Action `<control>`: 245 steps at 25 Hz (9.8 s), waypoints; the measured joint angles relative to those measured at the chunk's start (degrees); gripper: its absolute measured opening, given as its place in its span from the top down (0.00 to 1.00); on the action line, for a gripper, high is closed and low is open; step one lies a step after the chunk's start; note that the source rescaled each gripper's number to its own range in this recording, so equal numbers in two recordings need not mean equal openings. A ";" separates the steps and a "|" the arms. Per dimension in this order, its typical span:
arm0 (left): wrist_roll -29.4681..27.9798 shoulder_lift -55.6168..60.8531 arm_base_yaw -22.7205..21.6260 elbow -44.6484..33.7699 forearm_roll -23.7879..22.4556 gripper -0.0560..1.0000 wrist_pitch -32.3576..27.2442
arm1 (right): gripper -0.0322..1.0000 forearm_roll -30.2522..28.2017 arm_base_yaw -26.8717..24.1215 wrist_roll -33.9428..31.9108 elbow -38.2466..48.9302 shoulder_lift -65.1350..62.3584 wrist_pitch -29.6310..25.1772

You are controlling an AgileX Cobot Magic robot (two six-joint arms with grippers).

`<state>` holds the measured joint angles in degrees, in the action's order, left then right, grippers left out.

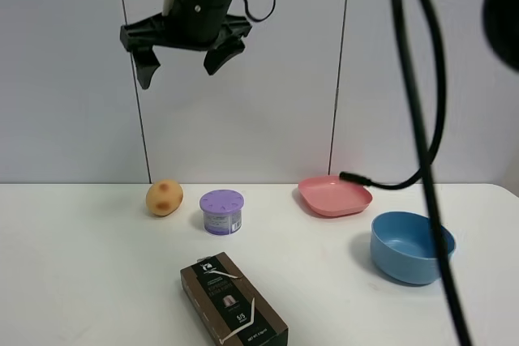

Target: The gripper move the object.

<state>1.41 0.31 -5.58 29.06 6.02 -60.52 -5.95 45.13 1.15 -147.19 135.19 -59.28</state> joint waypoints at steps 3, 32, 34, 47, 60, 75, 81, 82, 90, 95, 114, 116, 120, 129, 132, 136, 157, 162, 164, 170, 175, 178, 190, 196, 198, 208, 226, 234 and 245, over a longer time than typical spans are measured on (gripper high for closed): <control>0.00 0.00 0.00 0.00 0.00 0.00 0.00 | 0.01 0.10 0.13 -0.29 -0.38 3.72 5.65; 0.00 0.00 0.00 0.00 0.00 0.00 0.02 | 0.07 -4.69 -1.88 -5.78 -0.63 23.82 33.78; 0.00 0.00 0.00 0.00 0.00 0.00 0.02 | 0.07 -5.02 -1.94 -5.78 -0.63 24.33 35.03; 0.06 0.00 0.00 0.00 0.00 0.00 0.02 | 0.08 -5.09 -1.94 -5.78 -0.63 28.02 39.49; 0.00 0.00 0.00 0.00 0.00 0.00 0.02 | 0.59 -6.40 -1.94 -5.39 -0.63 28.59 38.13; 0.00 0.00 0.00 0.00 0.00 0.00 0.02 | 0.96 -7.39 -1.94 -3.34 -0.63 27.99 37.77; 0.00 0.00 0.00 0.00 0.00 0.00 0.02 | 0.97 -7.43 -1.94 -2.64 -0.63 25.69 36.52; 0.00 0.00 0.00 0.00 0.00 0.00 0.02 | 0.97 -7.23 -1.94 -2.64 -0.63 25.08 35.78; 0.00 0.00 0.00 0.00 0.00 0.00 0.02 | 0.97 -6.35 -1.94 -2.64 -0.57 17.78 26.68; 0.04 0.00 0.00 0.00 0.00 0.00 0.02 | 0.97 -6.11 -1.94 -1.60 -0.57 9.05 18.49; 0.04 0.00 0.00 0.00 0.00 0.00 0.02 | 0.97 -10.65 -3.01 6.70 -0.68 -11.73 -10.49; 0.04 0.00 0.00 0.00 0.00 0.00 0.02 | 0.97 -11.08 -4.05 5.12 -0.68 -11.73 -10.49; 0.04 0.00 0.00 0.00 0.00 0.00 0.02 | 0.97 -13.85 -7.60 0.71 1.10 -12.09 -10.49; 0.04 0.00 0.00 0.00 0.00 0.00 0.02 | 0.97 -14.90 -14.47 -1.84 19.82 -12.38 -10.05; 0.04 0.00 0.00 0.00 0.00 0.00 0.02 | 0.97 -15.35 -16.65 -4.72 27.06 -12.38 -5.65; 0.04 0.00 0.00 0.00 0.00 0.00 0.02 | 0.97 -16.27 -18.84 -9.01 35.83 -12.38 3.56; 0.04 0.00 0.00 0.00 0.00 0.00 0.02 | 0.97 -18.49 -24.63 -18.91 45.58 -2.82 31.27; 0.04 0.00 0.00 0.00 0.00 0.00 0.02 | 0.83 -18.97 -24.63 -19.28 45.58 -1.92 32.18; 0.04 0.00 0.00 0.00 0.00 0.00 0.02 | 0.65 -18.97 -24.63 -19.28 45.58 -1.79 32.13; 0.04 0.00 0.00 0.00 0.00 0.00 0.02 | 0.24 -18.97 -24.63 -19.28 45.58 -1.93 29.23; 0.04 0.00 0.00 0.00 0.00 0.00 0.02 | 0.21 -18.91 -24.63 -18.87 45.02 -6.23 22.73; 0.04 0.00 0.00 0.00 0.00 0.00 0.02 | 0.21 -17.67 -24.63 -16.94 44.73 -13.00 21.14; 0.04 0.00 0.00 0.00 0.00 0.00 0.02 | 0.15 -5.77 -23.86 -3.16 44.48 -39.56 6.38; 0.04 0.00 0.00 0.00 0.00 0.00 0.02 | 0.09 -5.38 -23.01 -1.74 54.30 -52.40 4.89; 0.04 0.00 0.00 0.00 0.00 0.00 0.02 | 0.09 -4.71 -23.01 -1.74 61.56 -58.31 7.38; 0.04 0.00 0.00 0.00 0.00 0.00 0.02 | 0.09 0.54 -22.84 -4.27 88.63 -83.38 5.78; 0.04 0.00 0.00 0.00 0.00 0.00 0.02 | 0.09 5.95 -47.36 -2.27 112.99 -114.79 -1.80; 0.04 0.00 0.00 0.00 0.00 0.00 0.02 | 0.09 5.47 -47.36 0.80 117.78 -127.15 -2.88; 0.04 0.00 0.00 0.00 0.00 0.00 0.02 | 0.09 4.45 -47.36 0.80 118.84 -135.25 -1.88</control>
<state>1.45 0.31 -5.58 29.06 6.02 -60.50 -1.50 -2.23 1.95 -28.35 -0.06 -61.16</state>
